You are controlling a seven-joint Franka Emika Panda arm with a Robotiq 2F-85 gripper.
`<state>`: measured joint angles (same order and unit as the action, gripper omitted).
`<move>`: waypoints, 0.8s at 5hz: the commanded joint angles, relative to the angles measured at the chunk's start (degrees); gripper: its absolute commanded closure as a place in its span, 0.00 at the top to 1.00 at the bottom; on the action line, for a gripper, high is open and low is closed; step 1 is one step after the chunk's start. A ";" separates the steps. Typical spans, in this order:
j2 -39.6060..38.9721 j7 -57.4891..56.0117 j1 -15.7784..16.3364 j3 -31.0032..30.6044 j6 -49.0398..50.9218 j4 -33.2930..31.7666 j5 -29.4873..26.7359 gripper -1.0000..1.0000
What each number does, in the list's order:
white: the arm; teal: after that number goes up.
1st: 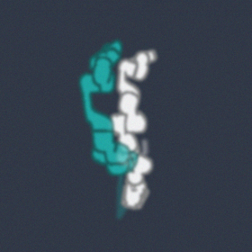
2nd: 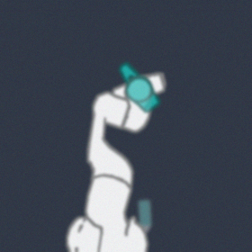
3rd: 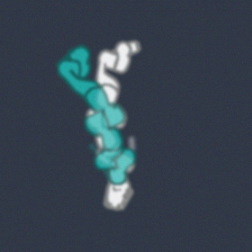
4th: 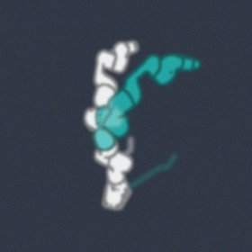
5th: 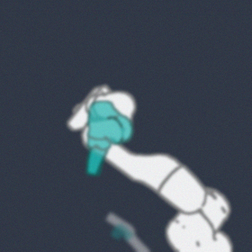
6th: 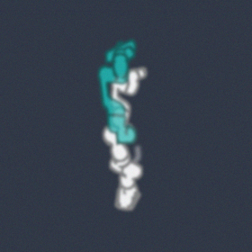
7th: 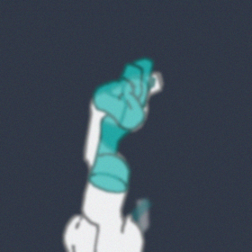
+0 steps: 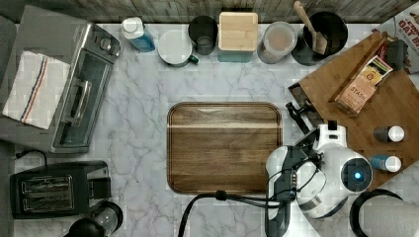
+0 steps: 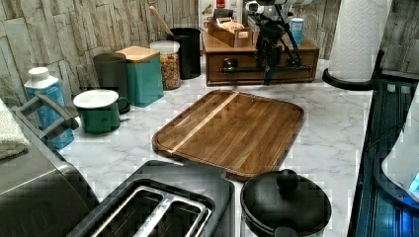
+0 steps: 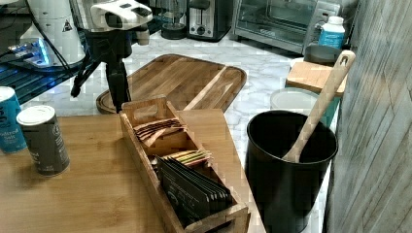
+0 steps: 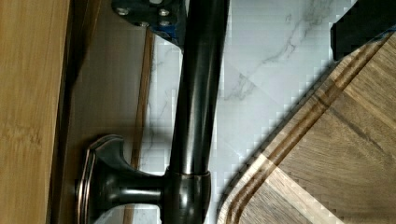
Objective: Open the drawer.
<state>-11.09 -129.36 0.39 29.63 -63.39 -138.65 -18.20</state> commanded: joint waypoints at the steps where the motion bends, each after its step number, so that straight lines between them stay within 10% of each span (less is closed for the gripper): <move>1: 6.65 9.47 4.41 5.57 9.91 -2.39 14.89 1.00; 4: 20.08 35.74 4.30 1.40 -5.86 -27.23 30.03 1.00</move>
<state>5.01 -100.83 3.88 32.34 -71.73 -154.77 7.24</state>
